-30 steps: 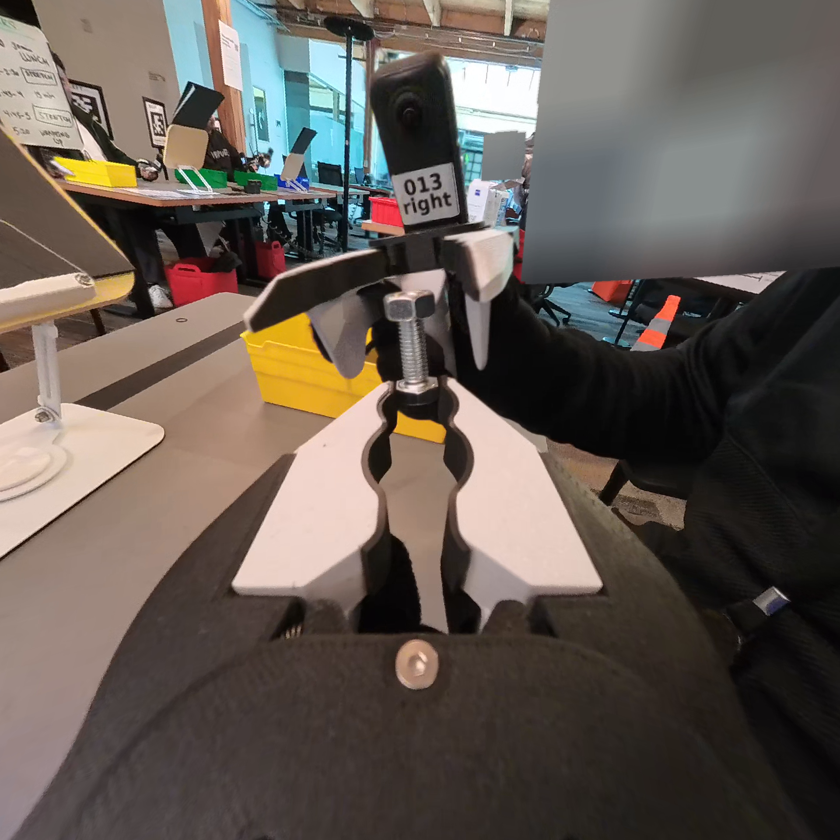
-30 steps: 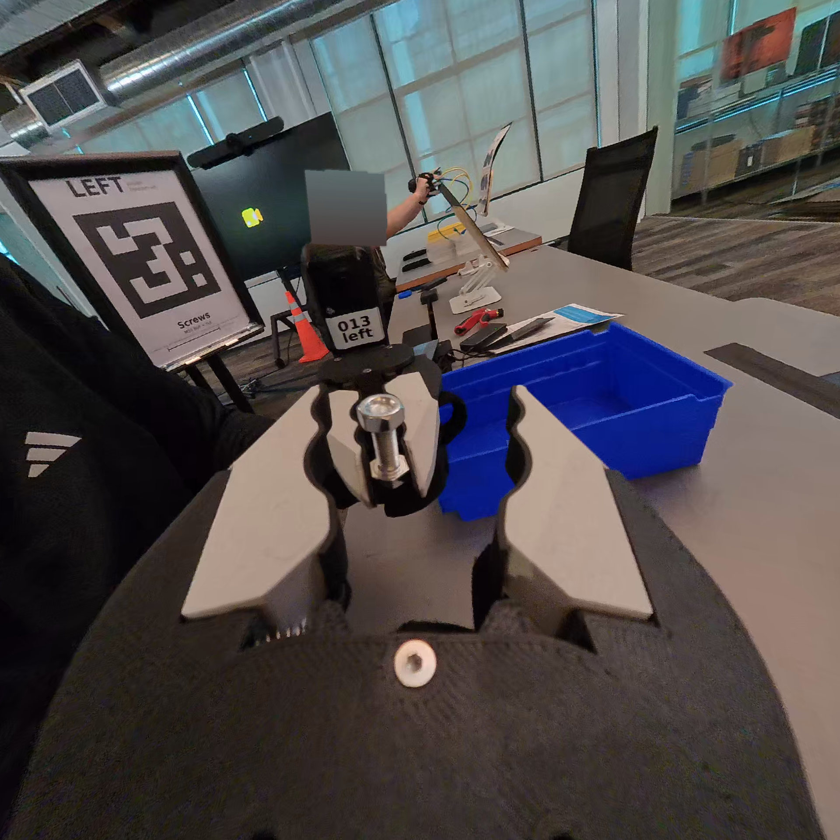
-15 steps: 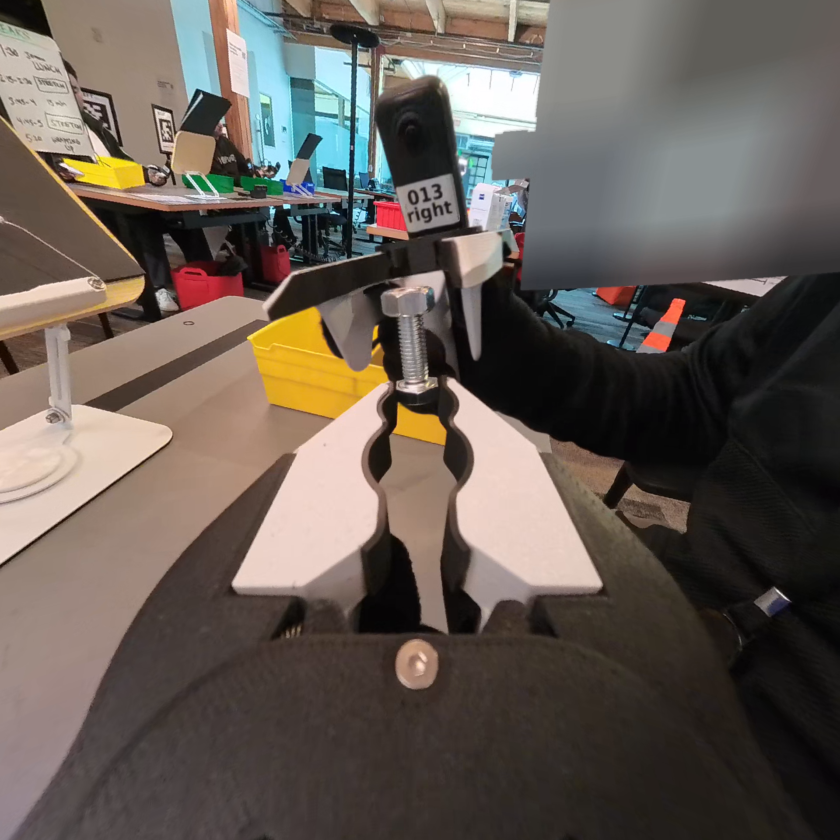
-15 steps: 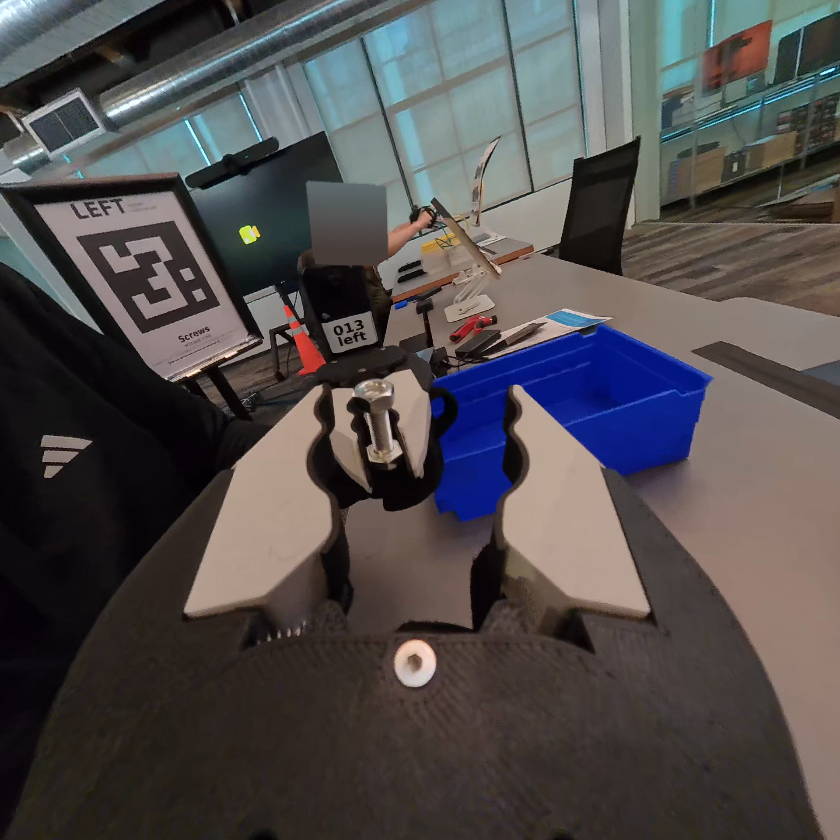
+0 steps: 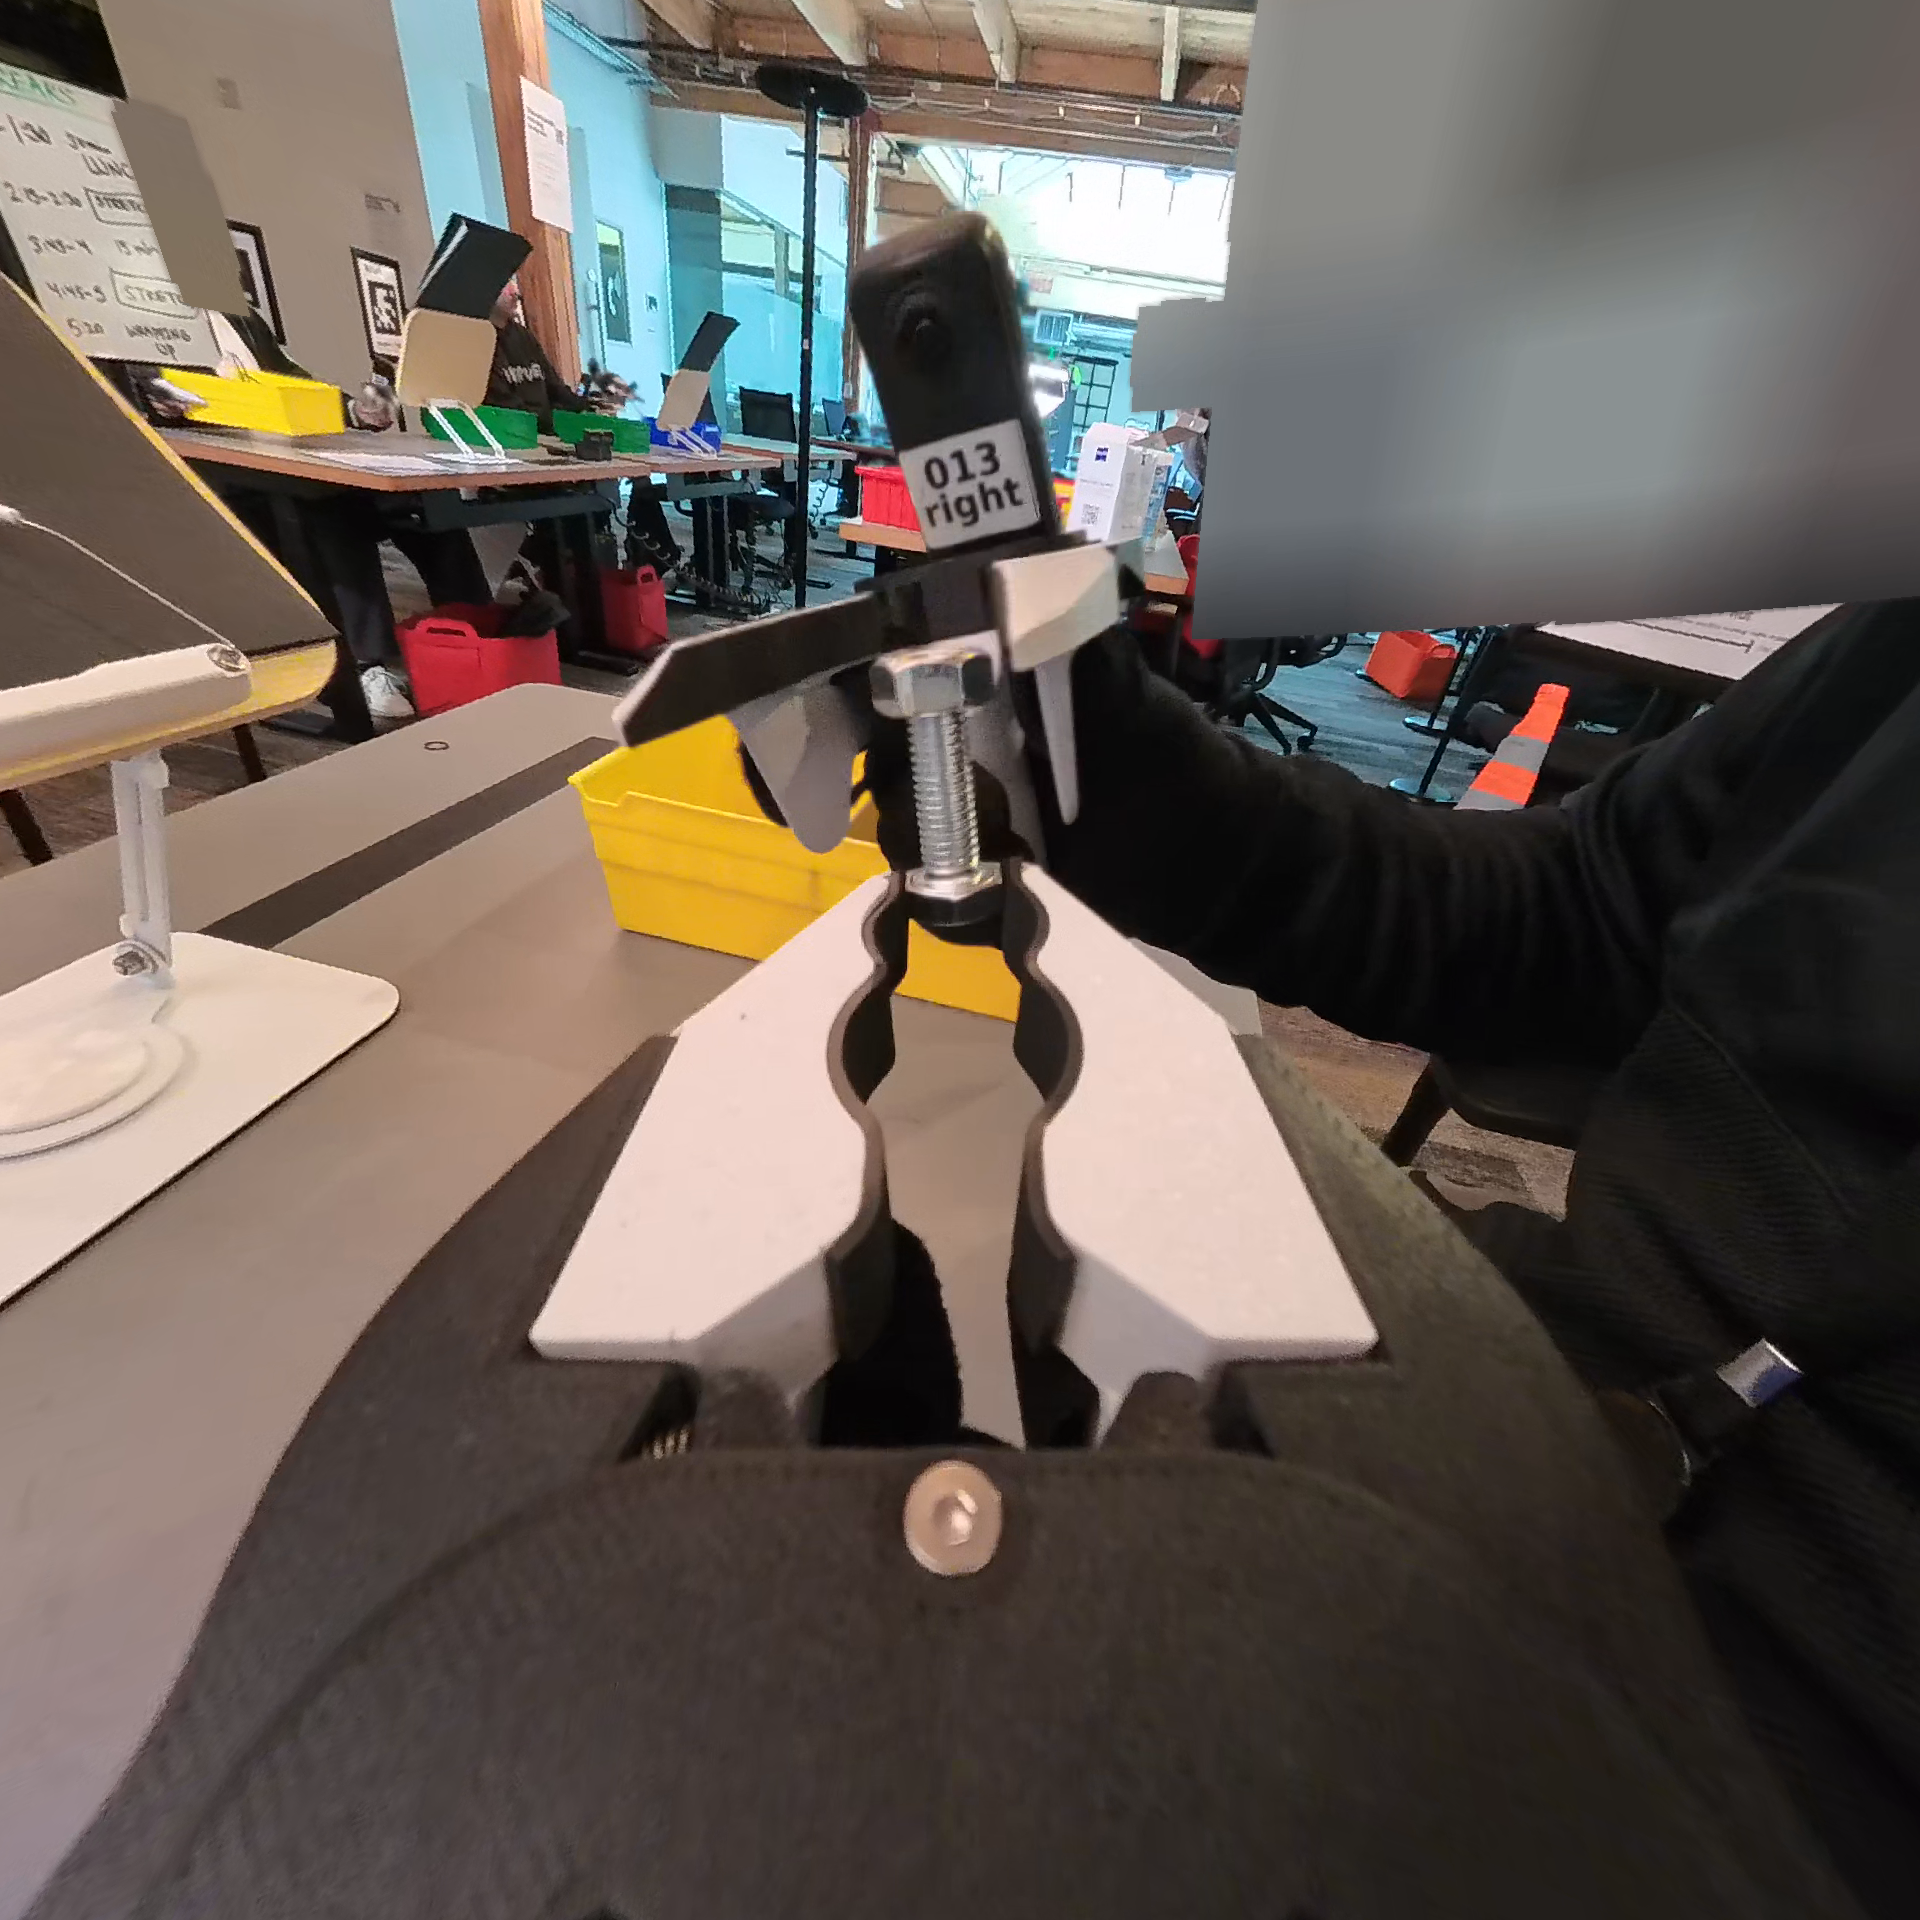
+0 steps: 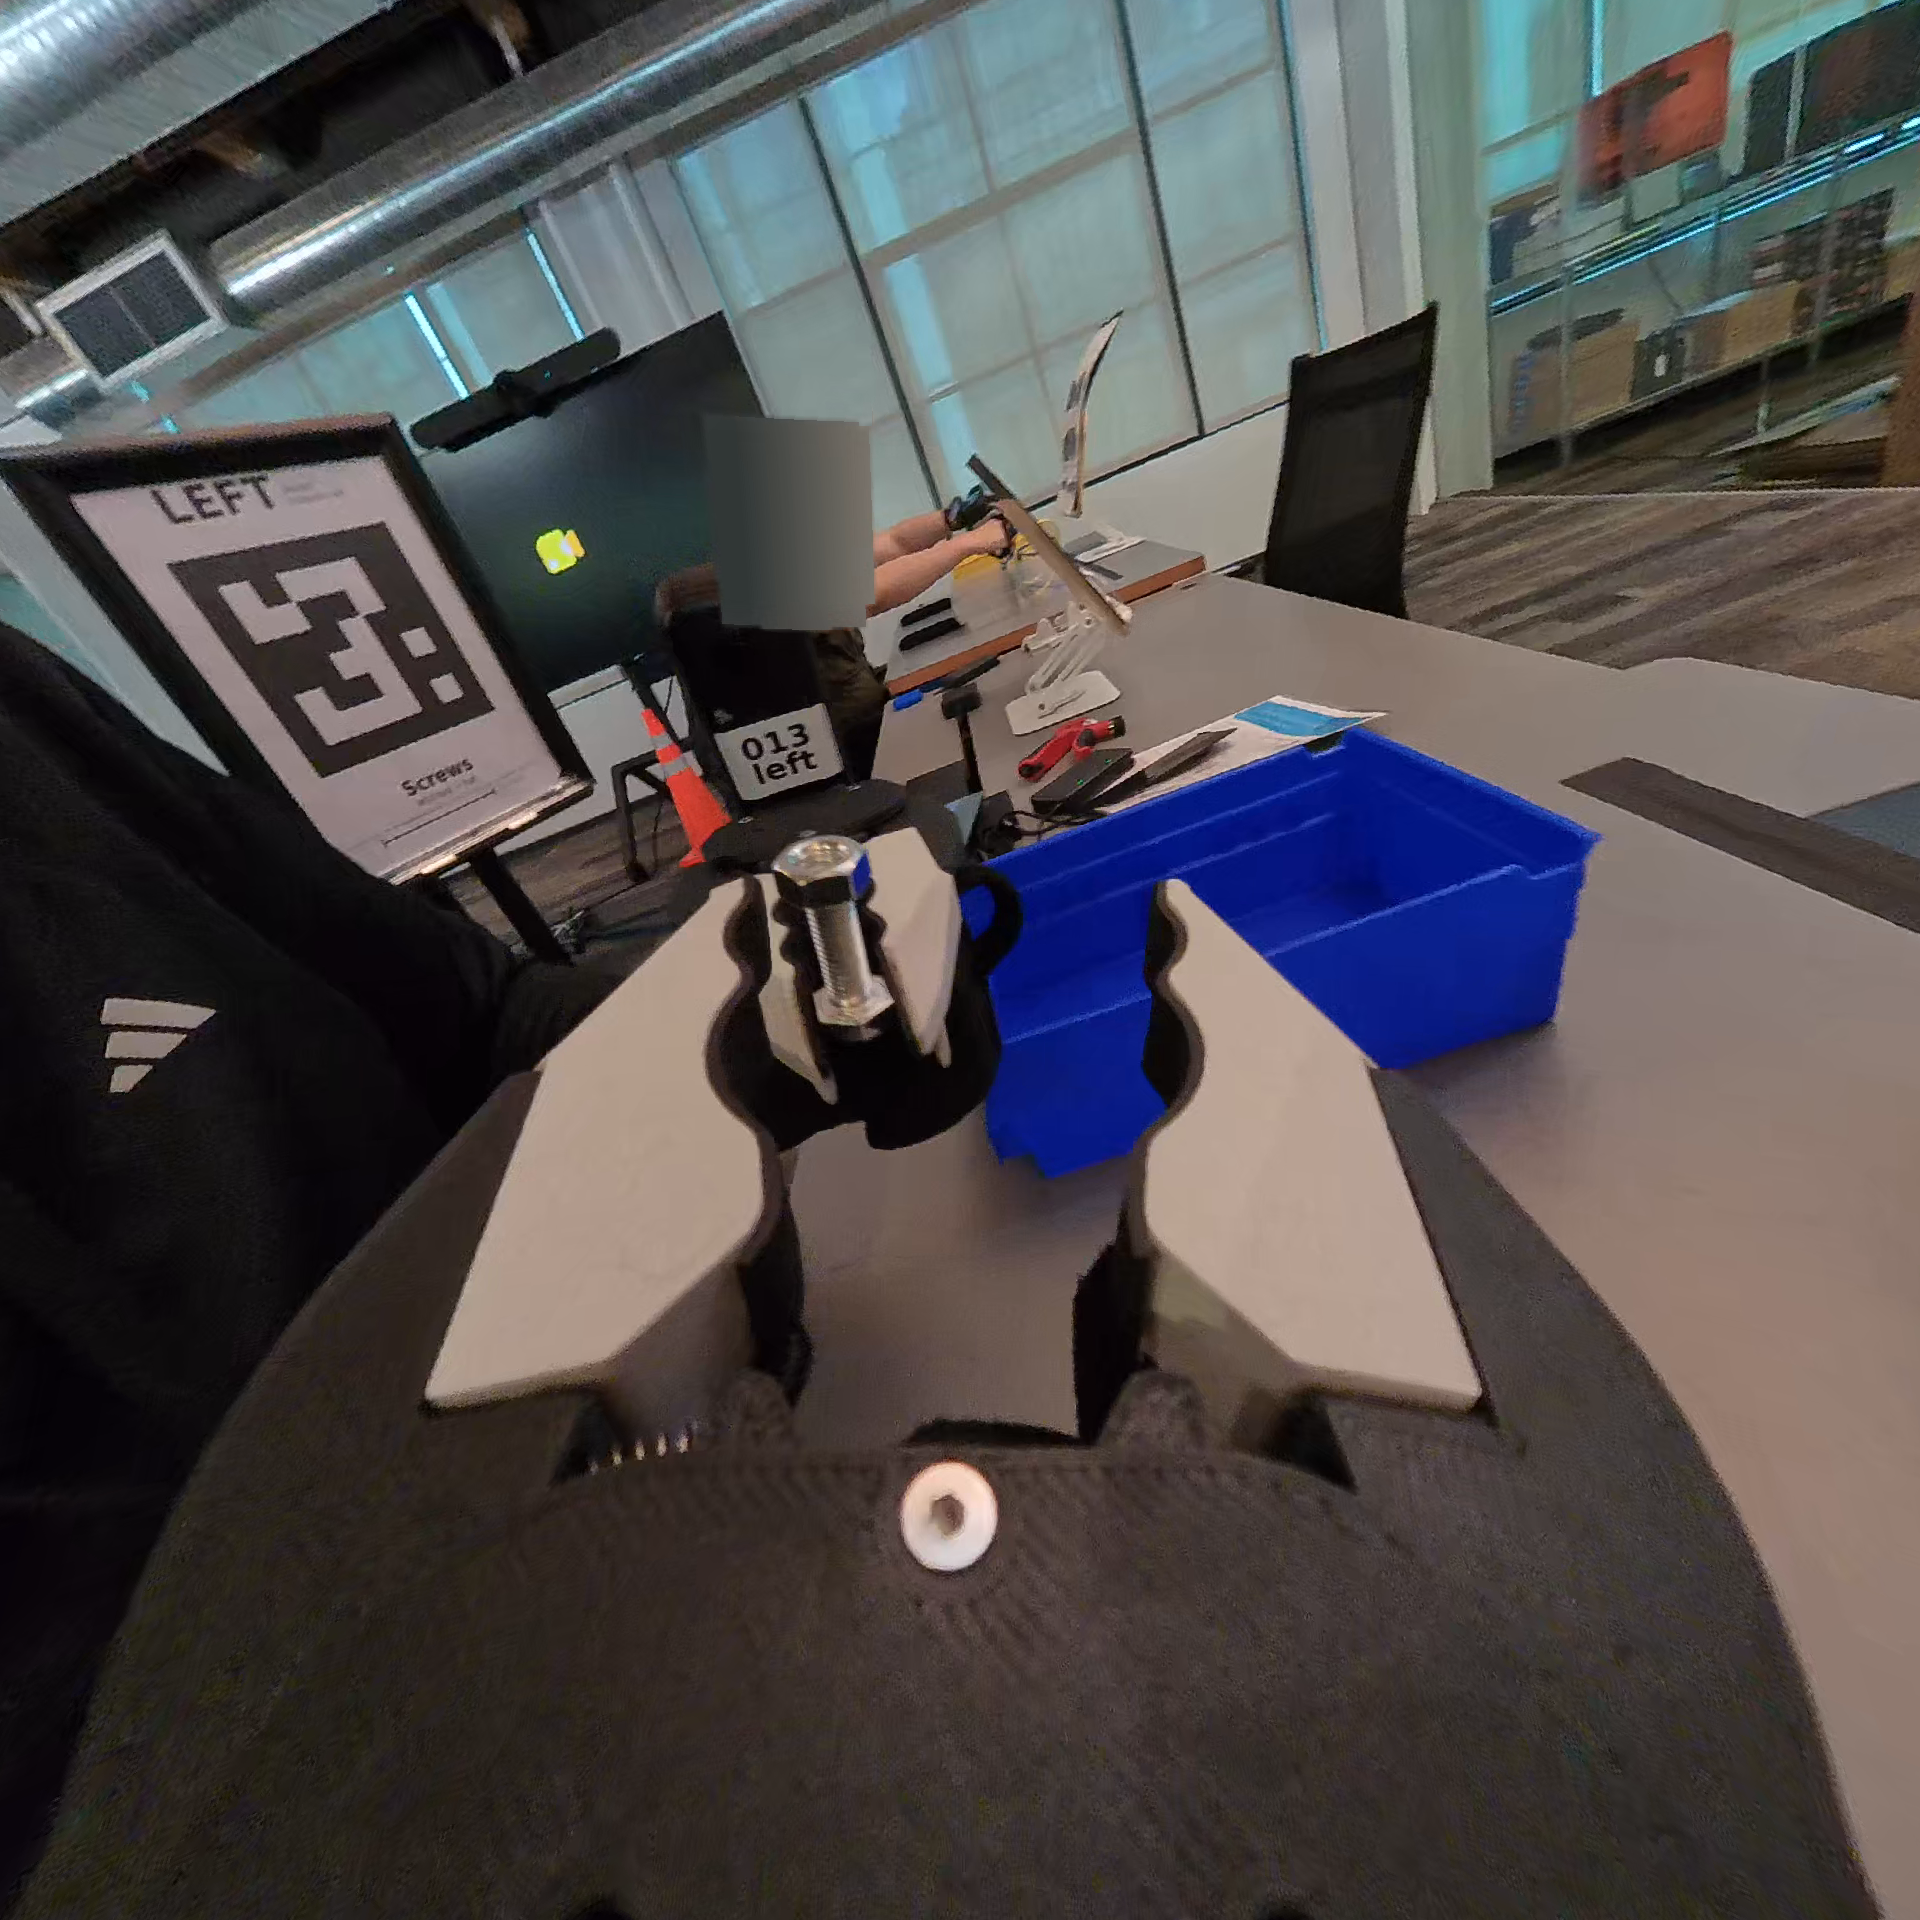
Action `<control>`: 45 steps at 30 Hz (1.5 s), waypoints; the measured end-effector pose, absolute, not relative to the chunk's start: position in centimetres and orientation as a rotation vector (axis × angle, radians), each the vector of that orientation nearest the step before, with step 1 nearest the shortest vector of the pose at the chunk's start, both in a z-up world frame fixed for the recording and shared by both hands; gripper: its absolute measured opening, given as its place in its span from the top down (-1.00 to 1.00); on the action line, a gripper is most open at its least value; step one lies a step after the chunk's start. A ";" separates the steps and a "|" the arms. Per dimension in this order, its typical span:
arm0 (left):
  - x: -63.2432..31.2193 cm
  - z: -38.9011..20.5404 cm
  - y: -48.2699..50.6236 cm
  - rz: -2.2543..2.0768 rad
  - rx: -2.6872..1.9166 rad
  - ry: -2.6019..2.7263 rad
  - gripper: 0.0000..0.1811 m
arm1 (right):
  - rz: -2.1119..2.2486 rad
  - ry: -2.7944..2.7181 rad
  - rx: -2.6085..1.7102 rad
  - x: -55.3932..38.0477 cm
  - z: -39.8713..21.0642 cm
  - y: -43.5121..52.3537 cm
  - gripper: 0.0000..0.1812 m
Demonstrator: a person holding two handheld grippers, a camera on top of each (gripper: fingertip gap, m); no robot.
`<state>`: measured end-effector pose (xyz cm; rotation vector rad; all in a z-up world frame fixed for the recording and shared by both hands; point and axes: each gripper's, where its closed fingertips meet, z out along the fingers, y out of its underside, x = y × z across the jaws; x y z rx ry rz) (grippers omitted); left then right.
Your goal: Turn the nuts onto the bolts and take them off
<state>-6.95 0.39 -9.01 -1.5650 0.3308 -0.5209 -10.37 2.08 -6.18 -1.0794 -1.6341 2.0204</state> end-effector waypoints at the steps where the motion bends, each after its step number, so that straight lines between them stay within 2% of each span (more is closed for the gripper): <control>1: -6.9 -9.1 0.4 -0.519 -1.567 0.334 0.83 | 2.028 -1.647 -1.063 -10.4 -6.0 1.5 0.20; 7: -6.7 -8.7 0.3 -0.508 -1.565 0.345 0.83 | 2.047 -1.652 -1.065 -10.6 -6.2 1.2 0.23; 9: -6.9 -8.4 0.2 -0.512 -1.554 0.341 0.83 | 2.048 -1.613 -1.111 -10.6 -6.5 2.4 0.37; 23: -8.1 -9.8 1.0 -0.358 -1.634 0.325 0.82 | 1.955 -1.688 -1.083 -10.2 -6.5 1.6 0.33; 30: -8.6 -10.2 1.1 -0.296 -1.654 0.316 0.82 | 1.867 -1.744 -1.082 -10.2 -7.0 1.0 0.42; 36: -9.9 -11.3 1.5 -0.123 -1.727 0.323 0.82 | 1.742 -1.817 -1.153 -10.1 -7.8 1.3 0.62; 45: -10.8 -13.0 1.9 0.140 -1.817 0.414 0.82 | 1.656 -1.852 -1.322 -10.7 -9.5 1.2 0.60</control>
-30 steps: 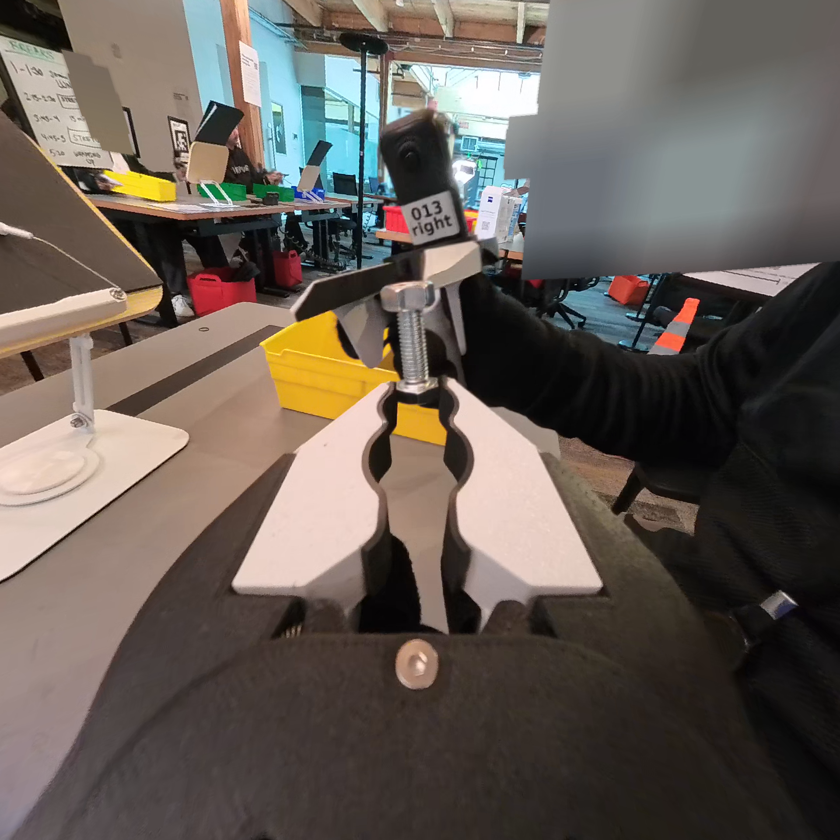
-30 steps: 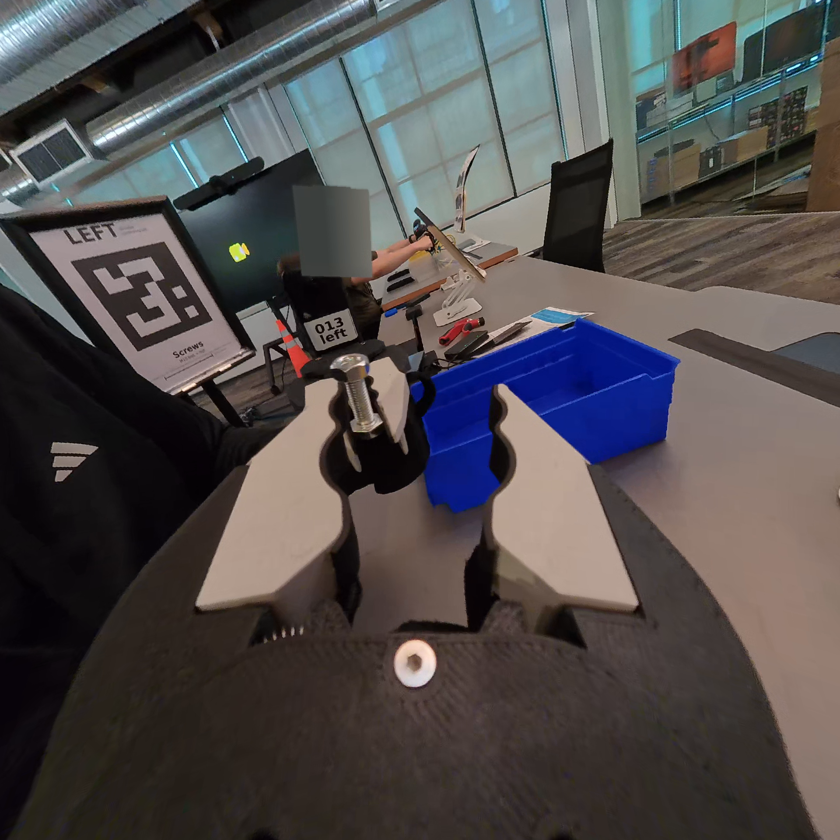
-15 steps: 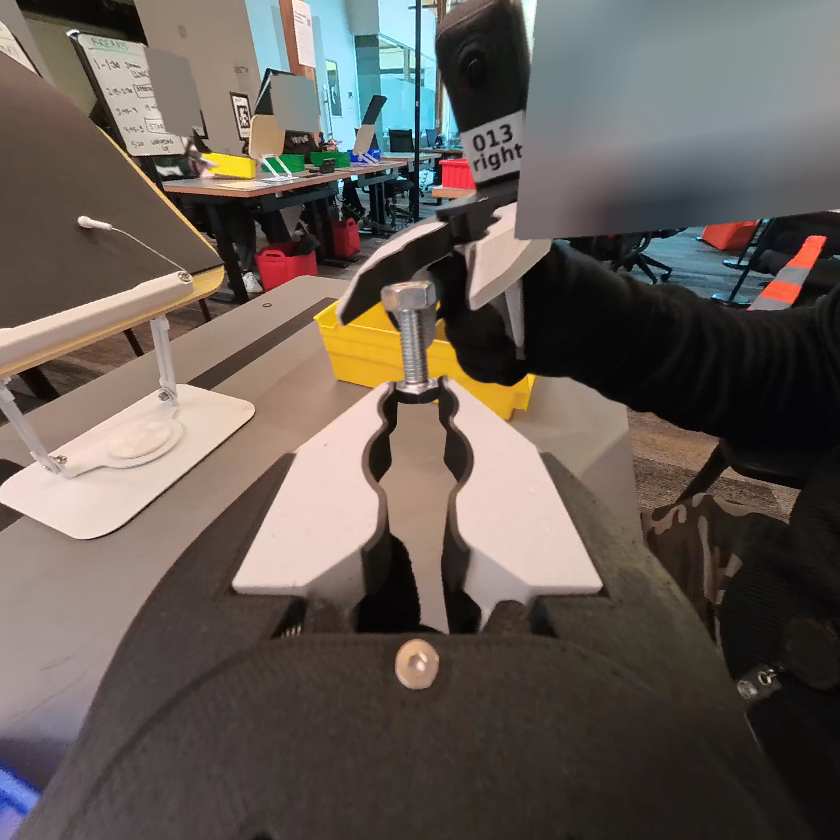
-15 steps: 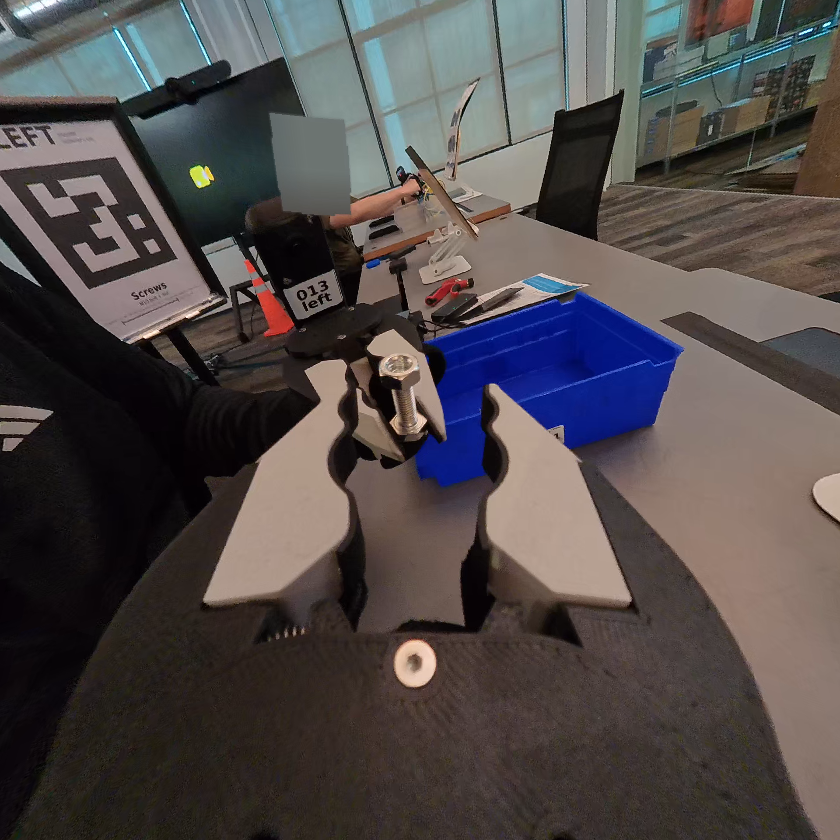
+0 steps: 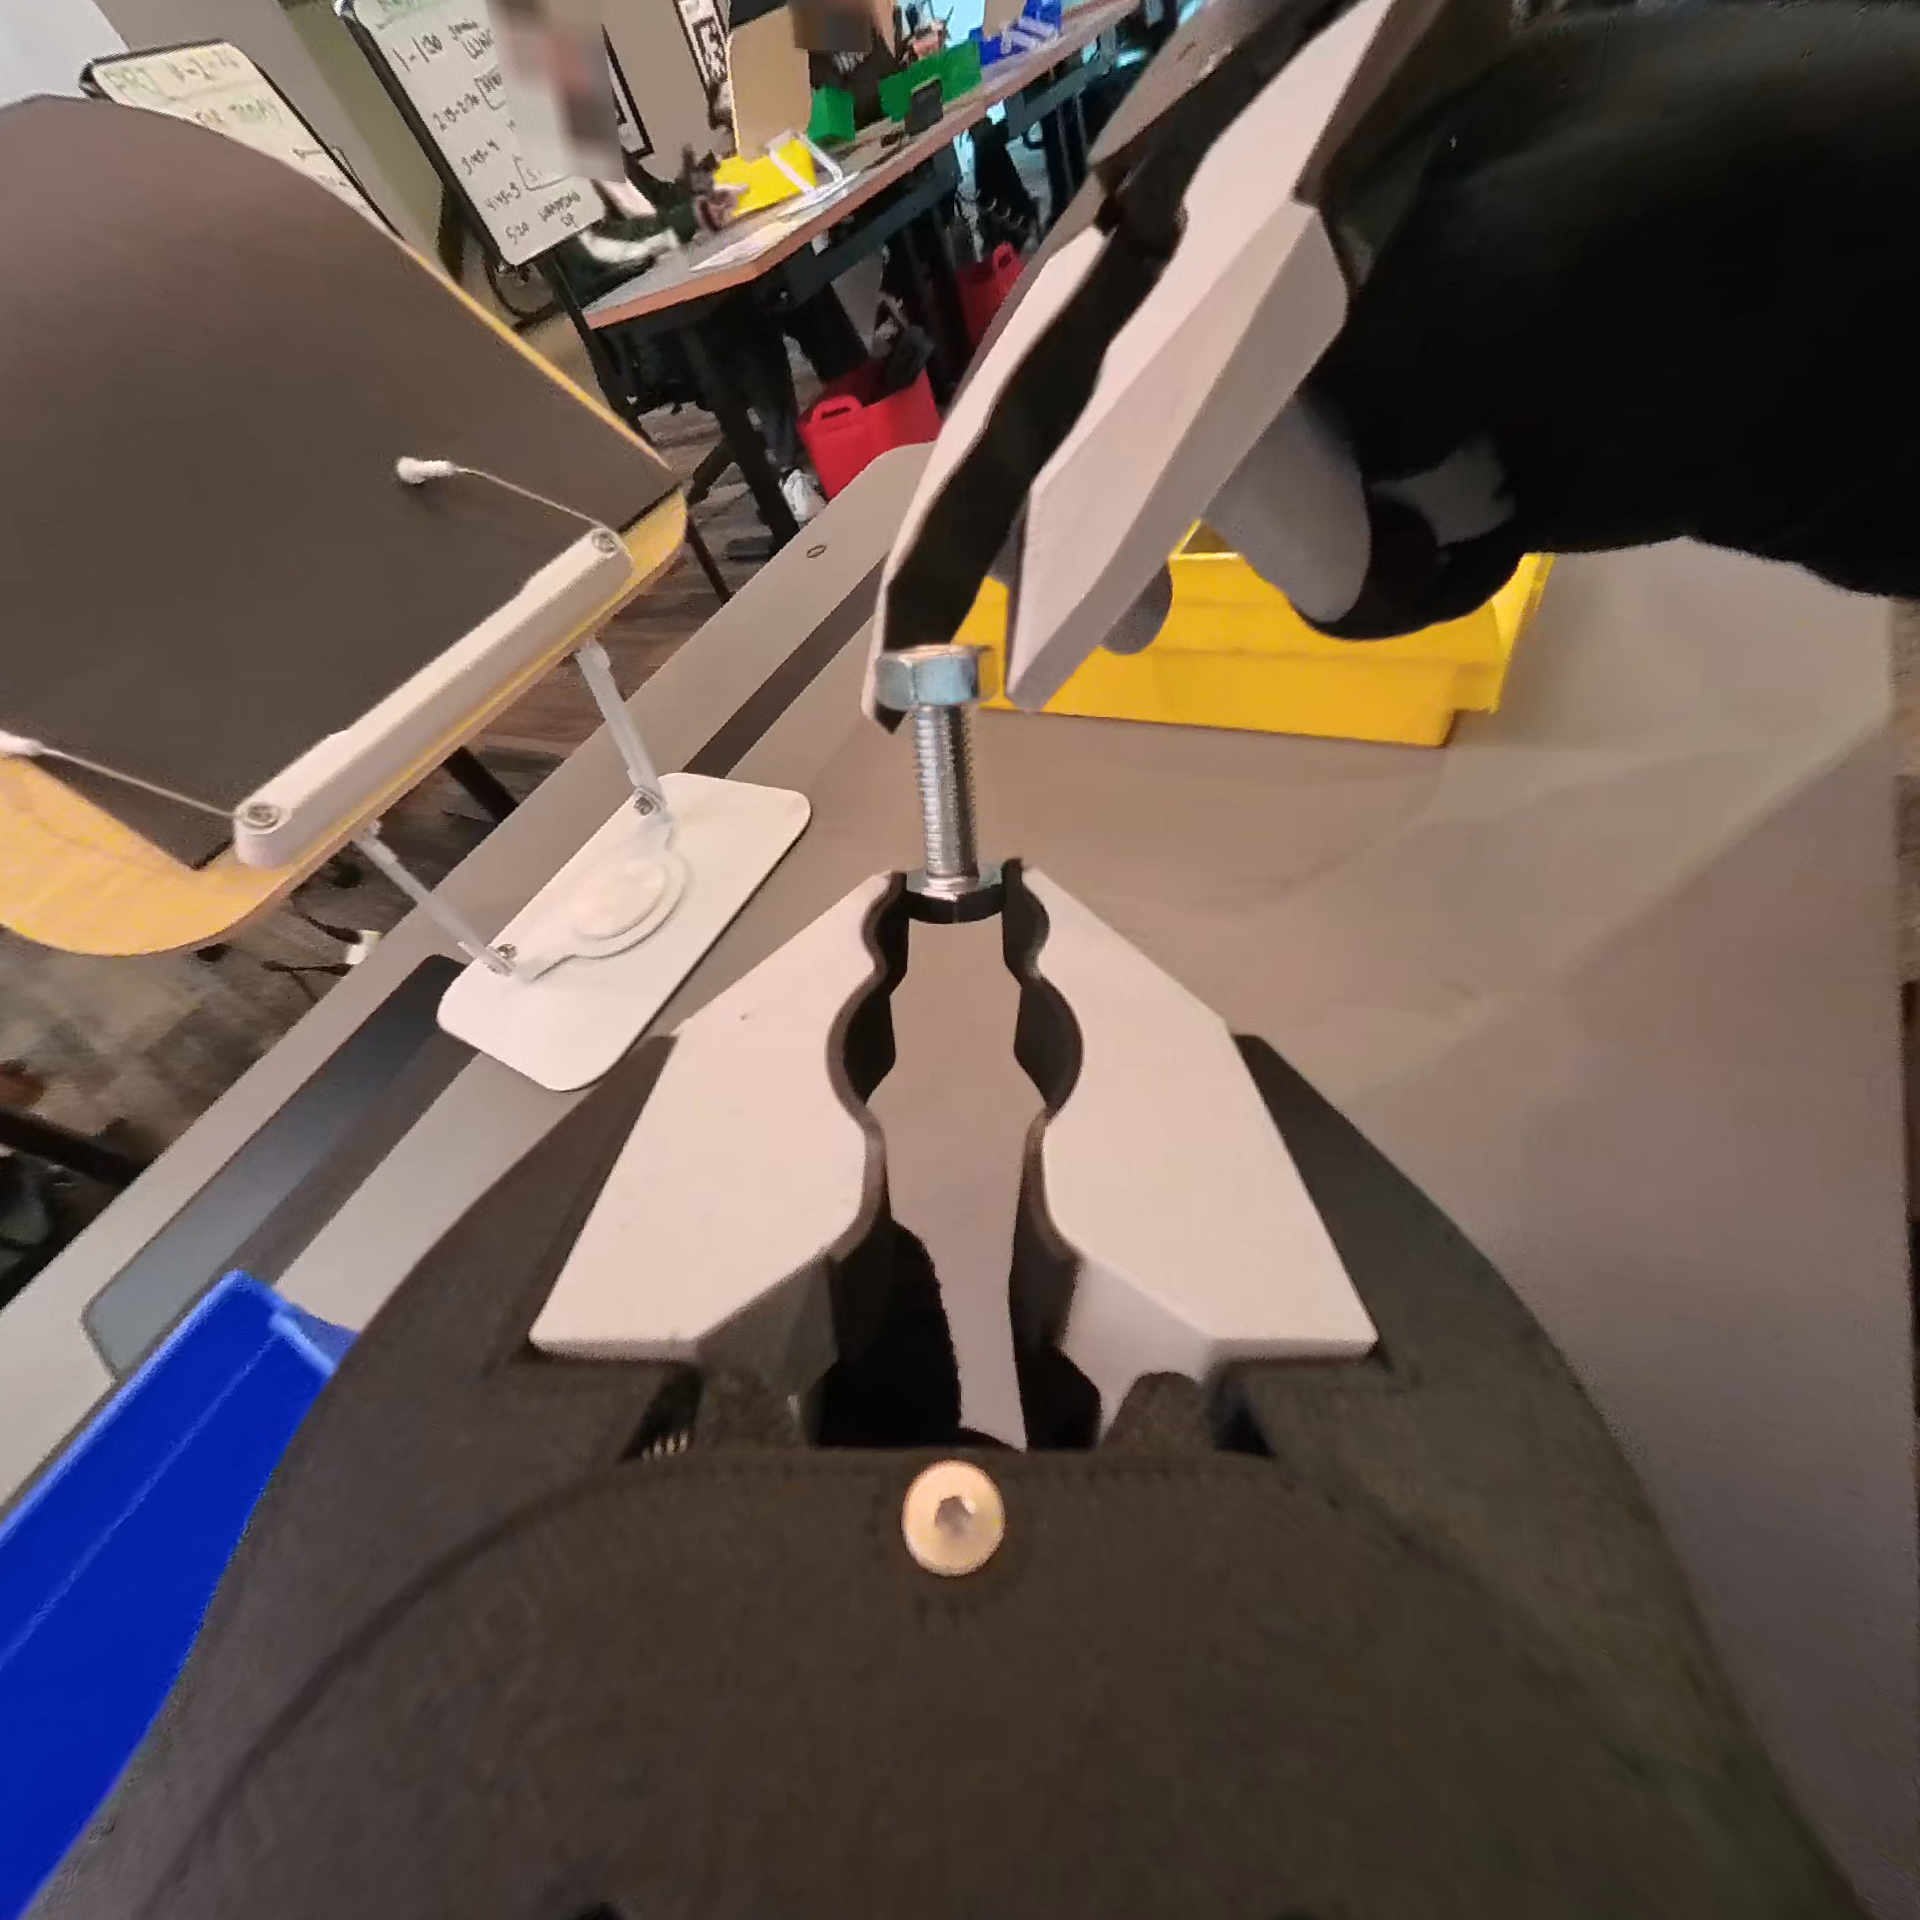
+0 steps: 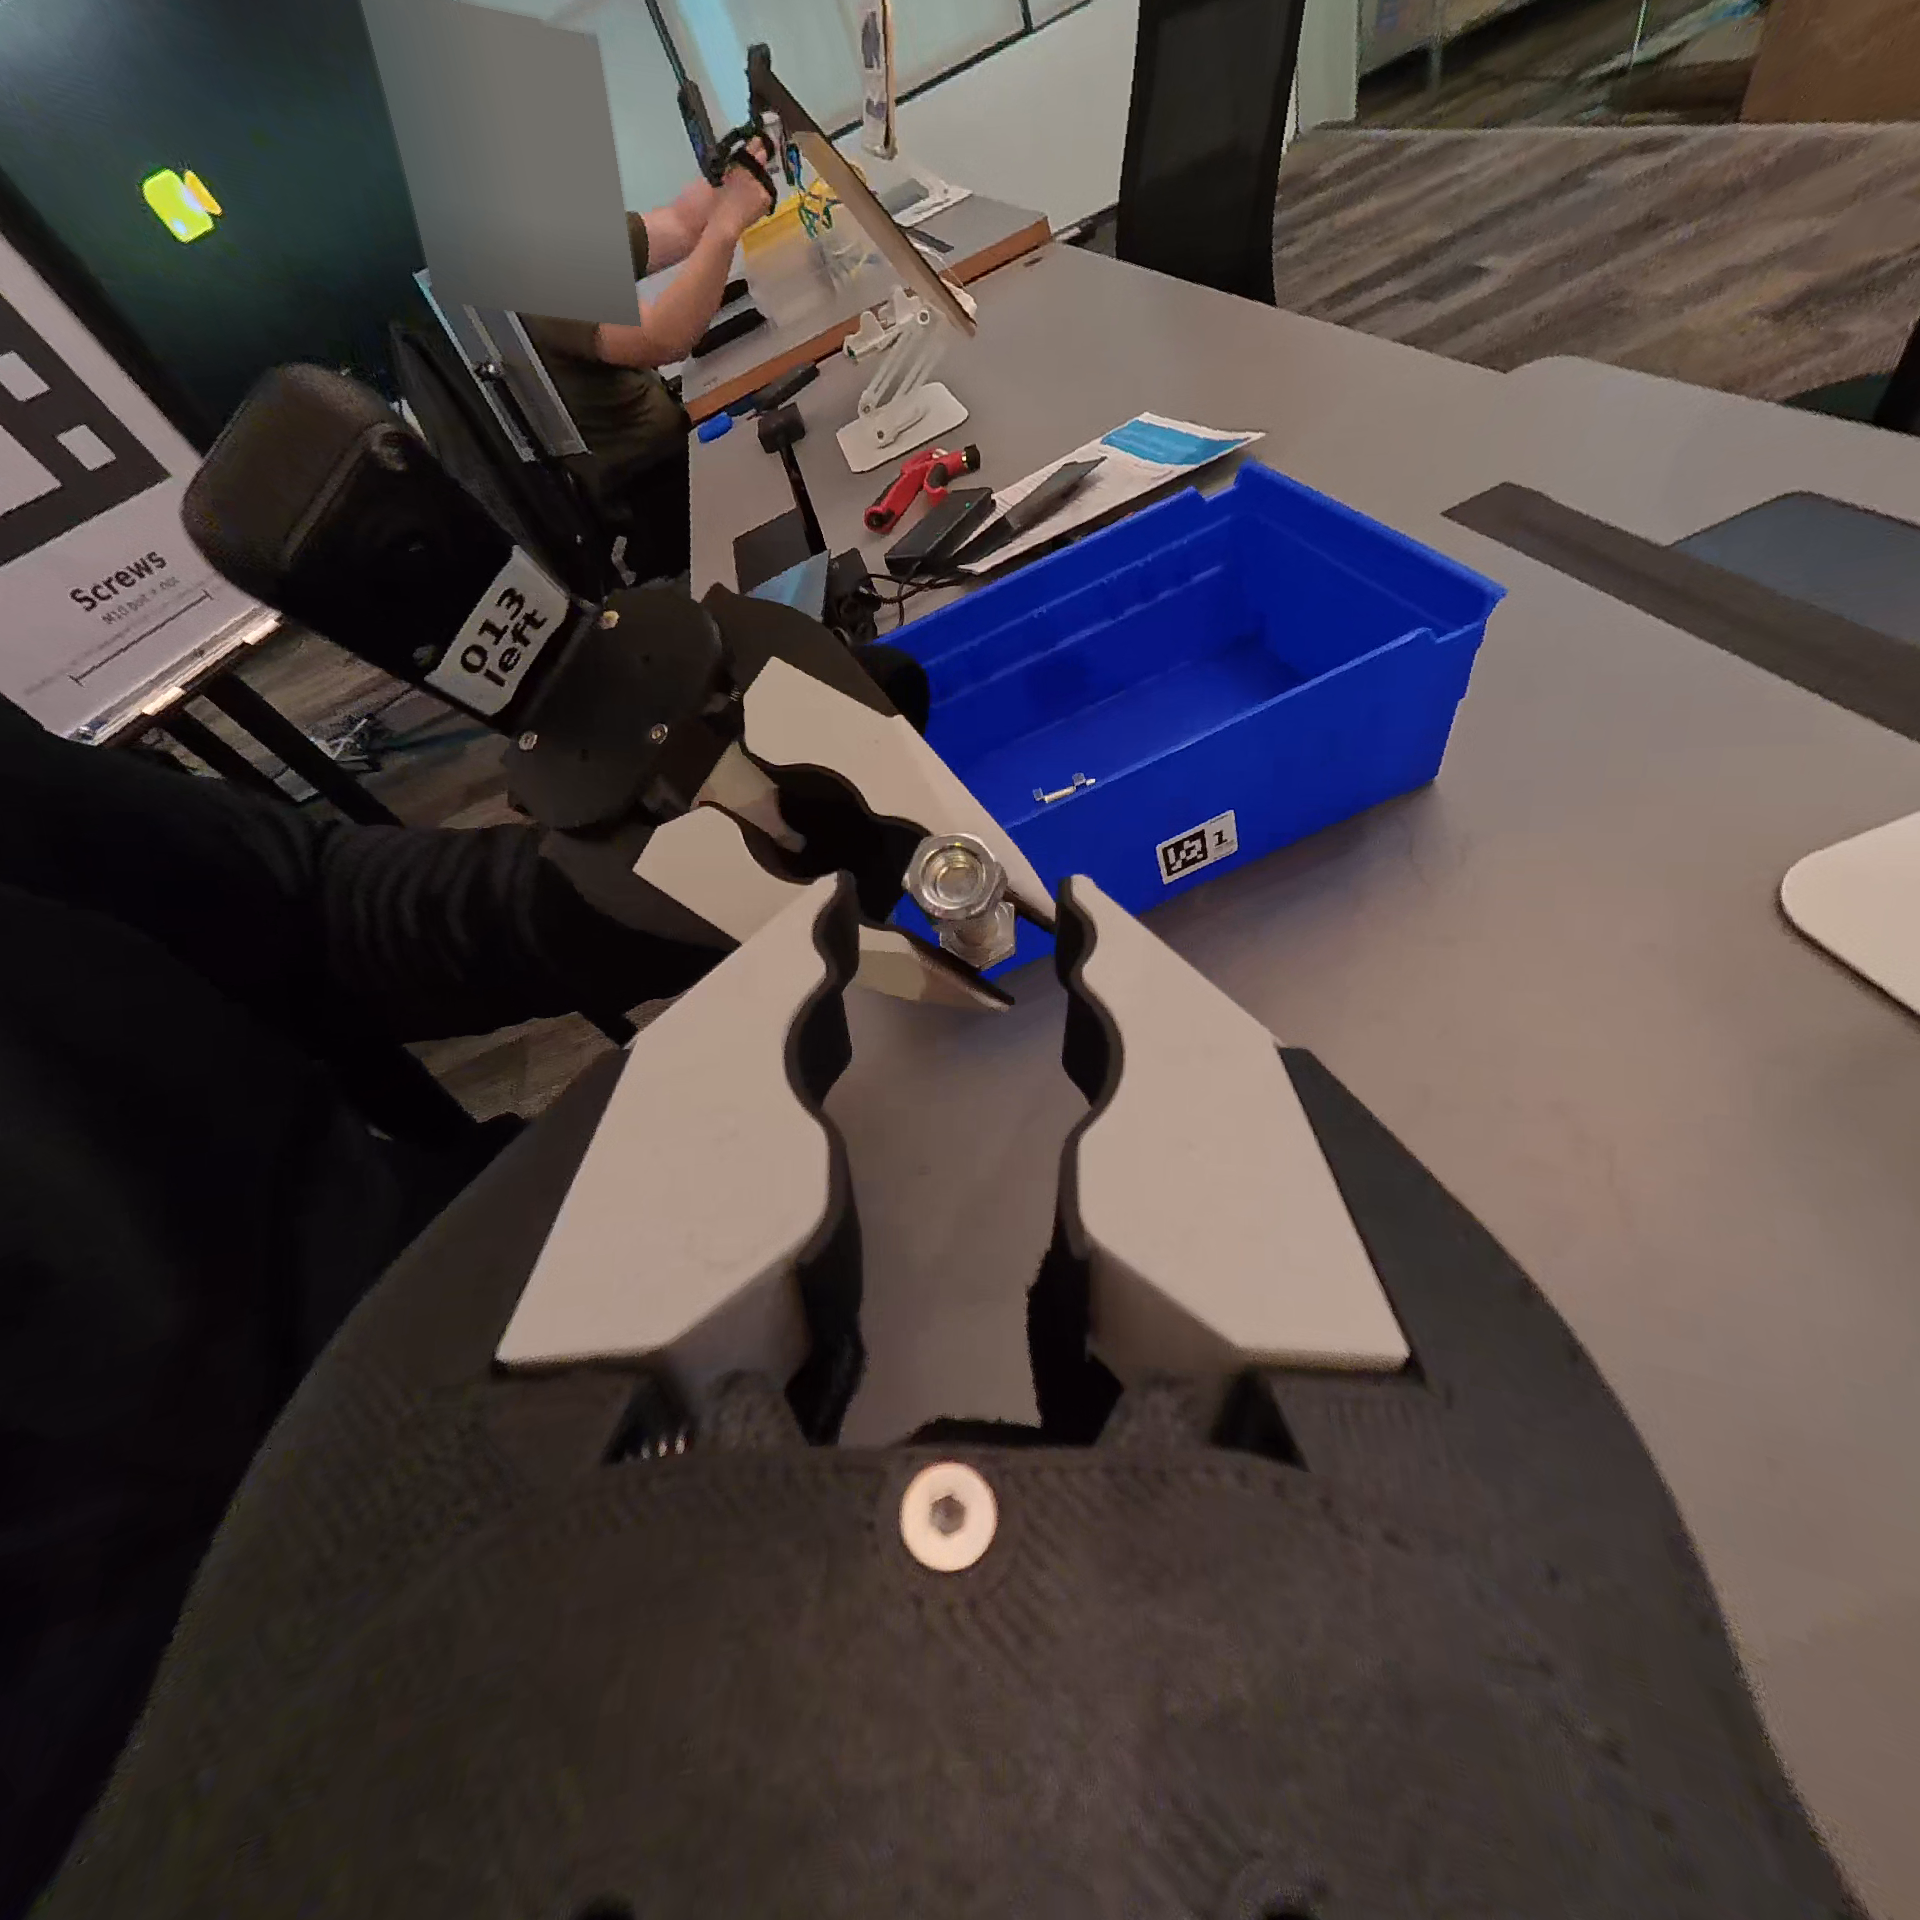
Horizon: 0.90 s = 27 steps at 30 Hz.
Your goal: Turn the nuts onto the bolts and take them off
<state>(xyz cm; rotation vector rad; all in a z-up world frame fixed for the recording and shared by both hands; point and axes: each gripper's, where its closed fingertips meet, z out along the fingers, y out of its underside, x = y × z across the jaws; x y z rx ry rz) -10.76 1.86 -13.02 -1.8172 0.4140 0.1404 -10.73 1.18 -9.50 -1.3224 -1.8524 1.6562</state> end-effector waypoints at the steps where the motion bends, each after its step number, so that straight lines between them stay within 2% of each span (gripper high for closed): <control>1: -10.8 -13.1 1.9 0.165 -1.822 0.421 0.82 | 1.659 -1.854 -1.342 -10.7 -9.6 1.2 0.61; 4: -10.8 -13.6 2.0 0.218 -1.842 0.448 0.82 | 1.676 -1.842 -1.393 -10.8 -9.8 1.2 0.65; 7: -10.8 -13.9 2.1 0.229 -1.853 0.454 0.82 | 1.663 -1.861 -1.402 -10.8 -10.3 1.1 0.80; 11: -10.5 -13.9 1.9 0.185 -1.864 0.466 0.82 | 1.600 -1.928 -1.331 -10.6 -10.4 1.0 0.81; 21: -7.2 -13.1 0.1 -0.504 -1.821 0.463 0.83 | 1.218 -2.334 -0.781 -8.7 -10.1 0.0 0.80; 27: -6.9 -12.1 -0.2 -0.734 -1.752 0.387 0.83 | 0.978 -2.323 -0.565 -8.9 -9.0 0.0 0.81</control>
